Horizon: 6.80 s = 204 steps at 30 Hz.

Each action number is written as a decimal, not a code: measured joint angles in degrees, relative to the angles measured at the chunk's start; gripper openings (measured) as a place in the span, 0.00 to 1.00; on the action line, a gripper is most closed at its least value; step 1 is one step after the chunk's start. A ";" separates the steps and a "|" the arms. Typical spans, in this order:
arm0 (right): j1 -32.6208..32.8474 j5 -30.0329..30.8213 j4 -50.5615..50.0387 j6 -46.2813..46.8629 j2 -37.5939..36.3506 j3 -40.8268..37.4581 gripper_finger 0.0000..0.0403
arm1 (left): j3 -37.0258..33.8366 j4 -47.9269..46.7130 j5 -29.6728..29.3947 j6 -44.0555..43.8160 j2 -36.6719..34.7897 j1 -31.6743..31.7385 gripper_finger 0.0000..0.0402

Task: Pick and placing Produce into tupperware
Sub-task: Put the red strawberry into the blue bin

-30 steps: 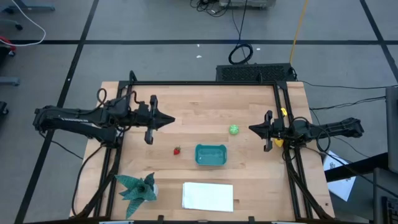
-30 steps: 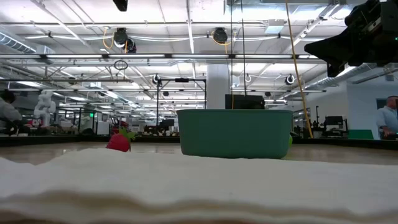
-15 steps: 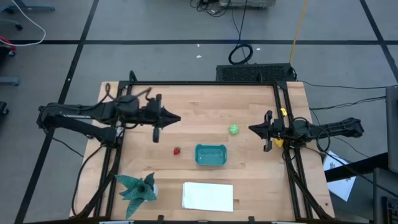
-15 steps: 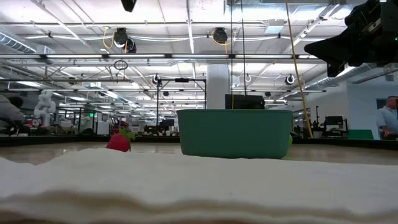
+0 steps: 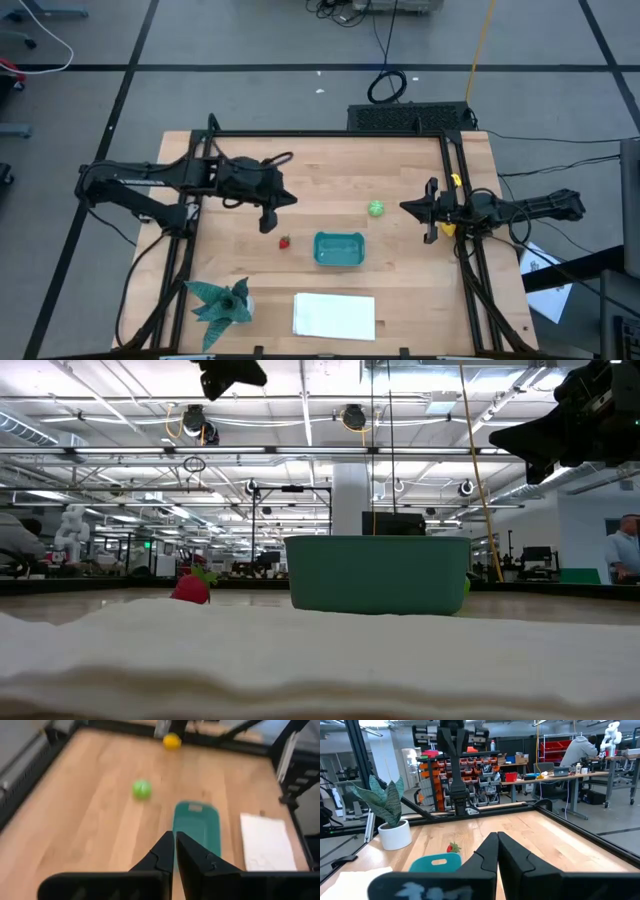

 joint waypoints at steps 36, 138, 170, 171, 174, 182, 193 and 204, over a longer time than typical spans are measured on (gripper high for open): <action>-0.02 -0.02 0.02 0.90 0.02 0.00 0.00 | 12.59 -29.73 4.27 -6.65 19.55 -1.17 0.05; 0.00 -0.05 0.03 1.95 0.00 0.00 0.00 | -5.03 -14.94 1.40 -25.32 21.88 -5.20 0.81; 0.00 -0.04 0.05 1.95 0.00 -0.02 0.00 | -9.64 -6.40 3.24 -29.86 21.92 -4.85 0.81; 0.00 -0.04 0.04 1.95 0.00 0.00 0.00 | -9.64 -6.40 3.58 -30.04 21.92 -4.85 0.81; -0.02 -0.04 0.04 1.95 0.00 0.00 0.00 | -9.62 -6.17 4.41 -29.98 22.50 -5.19 0.81; 0.00 -0.04 0.02 1.95 0.00 0.00 0.00 | -9.68 -4.44 5.18 -27.87 27.40 -6.43 0.81; -0.01 -0.07 0.03 1.93 0.00 0.00 0.00 | -9.55 -3.27 4.38 -26.63 30.84 -6.38 0.81; -0.02 -0.07 0.03 1.92 0.00 0.00 0.00 | -9.46 -2.92 3.37 -25.48 31.82 -6.40 0.81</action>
